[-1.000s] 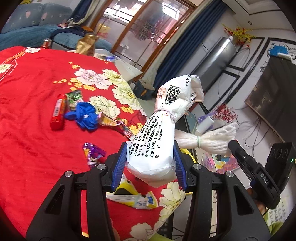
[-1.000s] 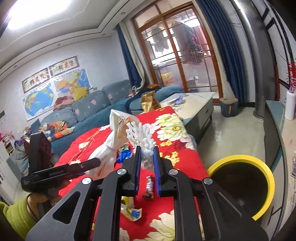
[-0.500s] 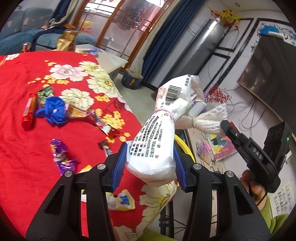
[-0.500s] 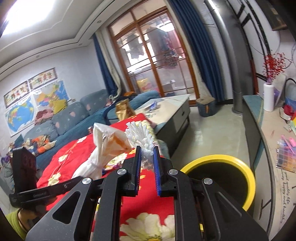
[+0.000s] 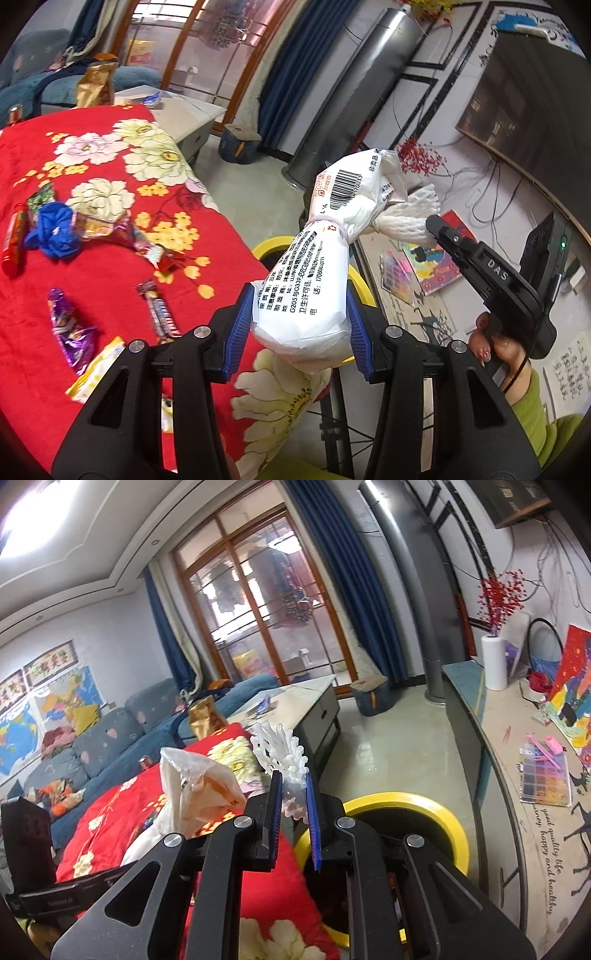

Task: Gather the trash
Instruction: 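Carry both items over the yellow bin and open both tools to drop them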

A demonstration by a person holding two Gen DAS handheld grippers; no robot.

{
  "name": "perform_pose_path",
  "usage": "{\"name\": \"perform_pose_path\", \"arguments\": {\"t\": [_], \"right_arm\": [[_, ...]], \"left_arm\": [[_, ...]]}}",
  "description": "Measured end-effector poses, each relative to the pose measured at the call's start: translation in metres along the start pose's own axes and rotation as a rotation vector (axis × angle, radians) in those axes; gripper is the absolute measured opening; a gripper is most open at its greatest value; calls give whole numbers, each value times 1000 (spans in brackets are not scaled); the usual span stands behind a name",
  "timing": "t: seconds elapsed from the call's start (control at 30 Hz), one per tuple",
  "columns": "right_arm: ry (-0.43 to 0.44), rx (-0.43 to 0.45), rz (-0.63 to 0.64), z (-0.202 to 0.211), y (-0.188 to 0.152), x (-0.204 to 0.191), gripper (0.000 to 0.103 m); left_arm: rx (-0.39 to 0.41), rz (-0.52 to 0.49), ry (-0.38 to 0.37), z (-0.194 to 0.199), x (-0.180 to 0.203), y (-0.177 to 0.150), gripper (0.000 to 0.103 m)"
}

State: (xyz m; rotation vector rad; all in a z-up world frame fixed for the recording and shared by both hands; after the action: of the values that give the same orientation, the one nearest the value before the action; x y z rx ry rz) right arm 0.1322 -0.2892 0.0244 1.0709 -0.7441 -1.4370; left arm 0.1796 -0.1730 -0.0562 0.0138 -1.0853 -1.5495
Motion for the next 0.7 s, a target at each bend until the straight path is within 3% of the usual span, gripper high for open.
{"name": "perform_pose_path", "arguments": {"t": [0.7], "right_arm": [[-158,-63,-145,-17,-34,92,13]], "left_arm": [[-140,-103,4,-77,40,-32,40]]}}
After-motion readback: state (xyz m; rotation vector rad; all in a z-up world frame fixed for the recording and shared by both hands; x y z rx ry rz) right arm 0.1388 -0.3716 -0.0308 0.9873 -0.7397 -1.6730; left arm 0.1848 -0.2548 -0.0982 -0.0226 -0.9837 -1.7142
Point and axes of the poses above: each gripper's, at about its wrist camera, not at the fingertips, and z roughly against the way its jaws point, x to its right, y to its top, the point moved 7 cm from there along -z, roughly the way its jaws point, and after that the axes turned 9 degrees about z, right-handed, at the moved point
